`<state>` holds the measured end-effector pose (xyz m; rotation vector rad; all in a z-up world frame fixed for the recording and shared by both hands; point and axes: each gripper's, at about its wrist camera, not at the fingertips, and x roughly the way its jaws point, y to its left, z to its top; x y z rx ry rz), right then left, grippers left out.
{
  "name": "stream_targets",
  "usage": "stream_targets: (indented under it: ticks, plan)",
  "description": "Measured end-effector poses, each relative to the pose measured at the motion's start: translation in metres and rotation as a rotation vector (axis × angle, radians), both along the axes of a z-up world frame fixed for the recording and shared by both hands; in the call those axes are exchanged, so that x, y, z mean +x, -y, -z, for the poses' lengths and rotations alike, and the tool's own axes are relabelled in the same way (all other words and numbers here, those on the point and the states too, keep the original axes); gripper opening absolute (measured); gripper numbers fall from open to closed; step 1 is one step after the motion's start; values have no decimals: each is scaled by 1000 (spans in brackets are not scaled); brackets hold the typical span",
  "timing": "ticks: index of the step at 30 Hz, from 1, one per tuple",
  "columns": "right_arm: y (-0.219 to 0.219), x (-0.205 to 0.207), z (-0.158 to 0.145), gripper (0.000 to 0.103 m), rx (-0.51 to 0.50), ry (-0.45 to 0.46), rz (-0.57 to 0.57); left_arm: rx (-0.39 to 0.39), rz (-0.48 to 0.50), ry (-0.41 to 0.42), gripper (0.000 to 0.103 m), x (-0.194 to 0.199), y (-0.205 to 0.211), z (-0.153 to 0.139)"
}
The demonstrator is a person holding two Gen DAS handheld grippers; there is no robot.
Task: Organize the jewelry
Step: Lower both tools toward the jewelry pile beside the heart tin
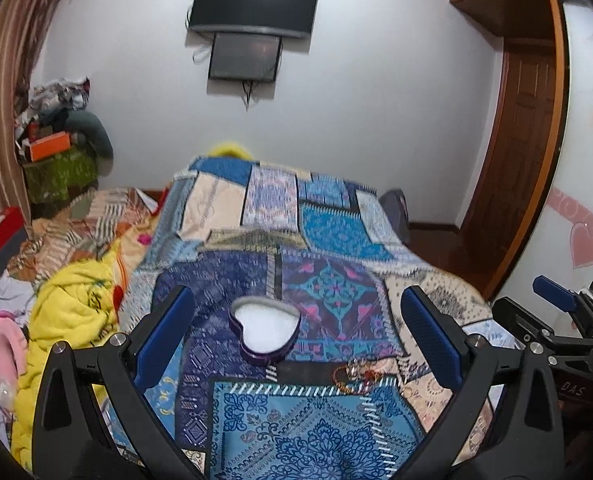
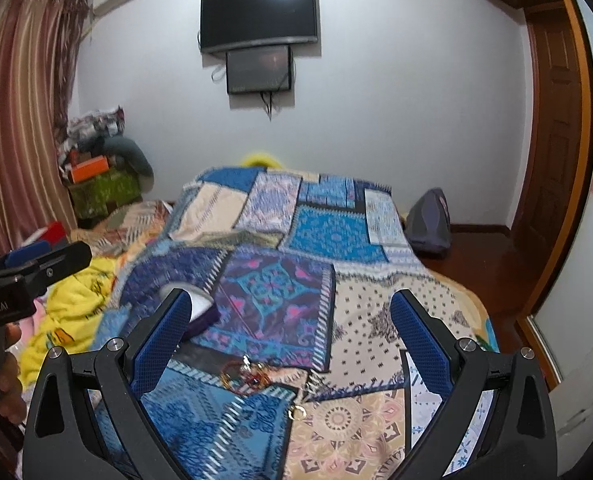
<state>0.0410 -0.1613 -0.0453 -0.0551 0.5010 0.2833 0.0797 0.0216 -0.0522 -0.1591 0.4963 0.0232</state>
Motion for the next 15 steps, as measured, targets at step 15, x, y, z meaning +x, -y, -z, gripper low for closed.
stream_targets:
  ticks: [15]
  plan:
    - [18, 36, 72, 99, -100, -294, -64, 16, 50, -312, 103, 62, -1, 96]
